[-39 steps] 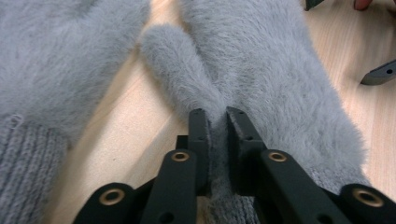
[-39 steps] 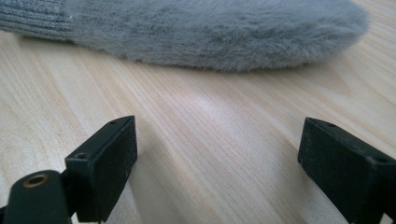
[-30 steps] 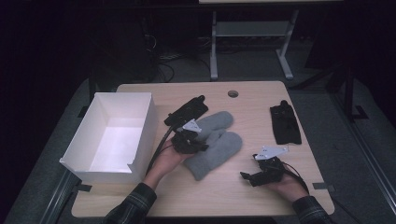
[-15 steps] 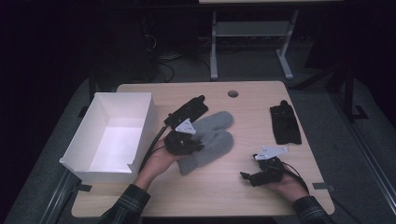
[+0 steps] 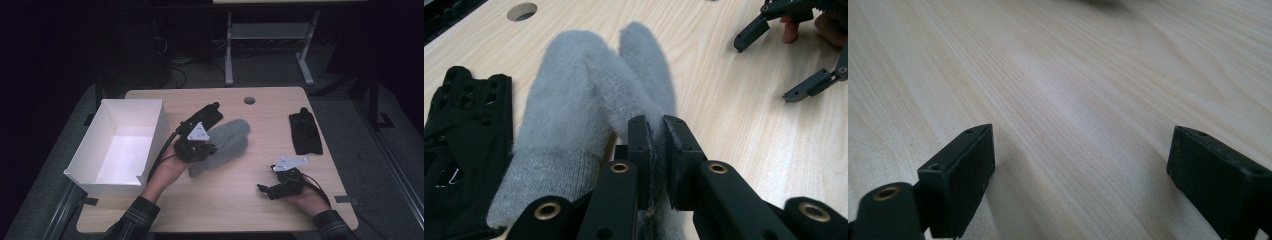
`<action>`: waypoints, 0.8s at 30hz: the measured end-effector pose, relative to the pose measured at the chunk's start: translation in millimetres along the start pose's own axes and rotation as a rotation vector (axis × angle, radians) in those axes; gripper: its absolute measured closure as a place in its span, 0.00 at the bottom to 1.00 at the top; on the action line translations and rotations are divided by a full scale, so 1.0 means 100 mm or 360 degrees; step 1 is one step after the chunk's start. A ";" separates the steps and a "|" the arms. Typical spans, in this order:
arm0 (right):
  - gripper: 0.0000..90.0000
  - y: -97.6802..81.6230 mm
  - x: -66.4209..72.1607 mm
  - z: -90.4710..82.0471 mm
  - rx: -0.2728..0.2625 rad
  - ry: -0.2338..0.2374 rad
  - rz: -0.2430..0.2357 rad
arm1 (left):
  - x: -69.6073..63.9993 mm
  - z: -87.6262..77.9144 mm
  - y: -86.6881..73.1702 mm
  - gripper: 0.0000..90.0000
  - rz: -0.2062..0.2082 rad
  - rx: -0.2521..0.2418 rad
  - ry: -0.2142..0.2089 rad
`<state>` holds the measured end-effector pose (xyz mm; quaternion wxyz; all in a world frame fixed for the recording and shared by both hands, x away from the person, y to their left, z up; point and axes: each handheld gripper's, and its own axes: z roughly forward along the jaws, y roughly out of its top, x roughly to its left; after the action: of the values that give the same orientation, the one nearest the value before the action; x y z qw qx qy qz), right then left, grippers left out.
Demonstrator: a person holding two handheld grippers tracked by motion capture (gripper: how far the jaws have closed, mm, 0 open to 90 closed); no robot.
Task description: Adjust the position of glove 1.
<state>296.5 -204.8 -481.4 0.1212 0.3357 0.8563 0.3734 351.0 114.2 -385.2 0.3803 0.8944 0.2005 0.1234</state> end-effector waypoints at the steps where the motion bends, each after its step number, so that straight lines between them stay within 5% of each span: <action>1: 0.13 0.00 0.00 0.00 0.0000 0.0000 0.0000 | -0.02 0.03 -0.02 0.90 -0.0004 0.0014 -0.0022; 4: 0.13 0.00 0.00 0.00 0.0001 0.0000 0.0000 | -0.07 0.14 -0.07 0.89 -0.0017 0.0035 -0.0109; 24: 0.13 0.00 0.00 0.00 0.0001 0.0000 0.0001 | -0.32 0.25 -0.01 0.83 -0.0085 -0.0055 -0.0420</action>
<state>296.5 -204.7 -481.3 0.1210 0.3360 0.8563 0.3732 331.8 85.1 -405.2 0.4219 0.8905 0.1704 -0.0022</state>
